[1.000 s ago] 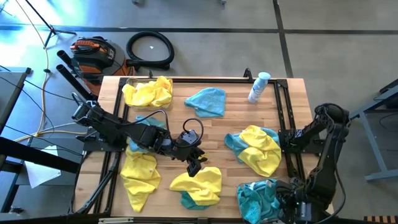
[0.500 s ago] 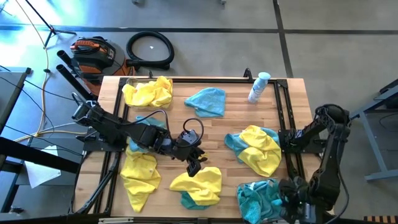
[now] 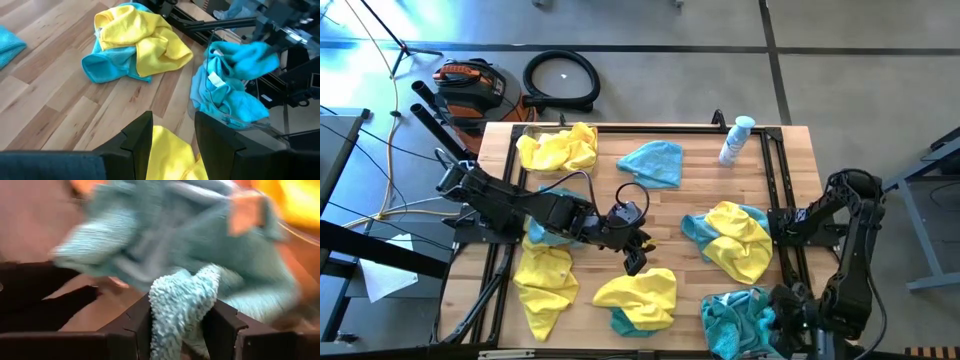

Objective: Sort microfiber towel by color & place in baskets
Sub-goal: Put the blue towel into the bottom transparent bin

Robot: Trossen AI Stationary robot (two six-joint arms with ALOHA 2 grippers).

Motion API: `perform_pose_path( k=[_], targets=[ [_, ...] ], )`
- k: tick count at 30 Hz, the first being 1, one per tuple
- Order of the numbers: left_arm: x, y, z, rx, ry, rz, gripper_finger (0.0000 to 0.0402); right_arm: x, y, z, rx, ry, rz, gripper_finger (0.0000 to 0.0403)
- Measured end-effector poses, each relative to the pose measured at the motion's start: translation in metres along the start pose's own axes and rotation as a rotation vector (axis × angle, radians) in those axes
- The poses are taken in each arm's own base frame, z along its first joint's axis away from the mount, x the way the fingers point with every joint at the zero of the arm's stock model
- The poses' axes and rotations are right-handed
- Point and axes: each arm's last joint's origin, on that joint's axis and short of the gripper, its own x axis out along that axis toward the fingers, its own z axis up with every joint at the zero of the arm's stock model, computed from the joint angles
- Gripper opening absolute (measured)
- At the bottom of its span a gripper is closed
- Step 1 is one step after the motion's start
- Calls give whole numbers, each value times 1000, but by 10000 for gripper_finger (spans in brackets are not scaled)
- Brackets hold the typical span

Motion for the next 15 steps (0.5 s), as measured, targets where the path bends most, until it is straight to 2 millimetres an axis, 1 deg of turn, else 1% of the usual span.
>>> perform_pose_path(
  k=[2,5,6,7,9,10,11,12,14,15],
  targets=[
    [0,0,0,0,0,0,135,0,-1,0,31,13,-12,137],
    [0,0,0,7,1,1,135,-1,5,-2,-54,-70,85,137],
    [0,0,0,11,2,1,135,-1,4,-1,-62,-68,68,137],
    [0,0,0,16,2,1,135,0,0,0,-30,-37,16,137],
    [0,0,0,16,2,1,135,1,-7,4,74,73,-130,137],
    [0,0,0,17,2,1,135,1,-8,5,95,108,-160,137],
    [0,0,0,17,2,1,135,1,-6,5,90,109,-140,137],
    [0,0,0,18,2,1,135,2,-3,6,61,74,-88,138],
    [0,0,0,26,2,1,135,2,5,7,-18,-38,32,138],
    [0,0,0,27,2,2,135,2,7,8,-45,-70,63,138]
  ],
)
